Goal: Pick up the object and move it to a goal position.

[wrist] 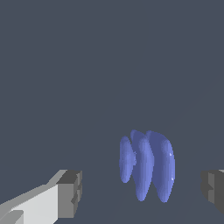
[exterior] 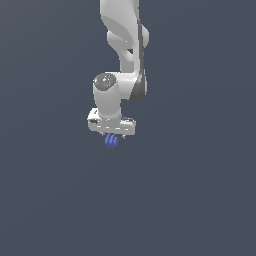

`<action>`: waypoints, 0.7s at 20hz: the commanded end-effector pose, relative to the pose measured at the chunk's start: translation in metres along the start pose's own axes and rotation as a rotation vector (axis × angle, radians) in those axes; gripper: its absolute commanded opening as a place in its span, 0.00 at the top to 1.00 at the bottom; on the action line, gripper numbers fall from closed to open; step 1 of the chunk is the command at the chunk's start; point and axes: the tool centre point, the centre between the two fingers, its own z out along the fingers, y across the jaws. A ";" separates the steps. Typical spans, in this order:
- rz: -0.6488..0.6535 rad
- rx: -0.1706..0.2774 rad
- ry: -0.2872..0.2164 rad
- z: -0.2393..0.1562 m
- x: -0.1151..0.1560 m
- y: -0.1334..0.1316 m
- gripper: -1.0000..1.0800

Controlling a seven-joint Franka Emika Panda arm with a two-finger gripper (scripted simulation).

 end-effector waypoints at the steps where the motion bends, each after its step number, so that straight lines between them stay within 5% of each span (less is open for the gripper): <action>1: 0.024 -0.001 0.002 0.008 -0.006 0.012 0.04; 14: 0.045 -0.003 0.002 0.026 -0.012 0.021 0.04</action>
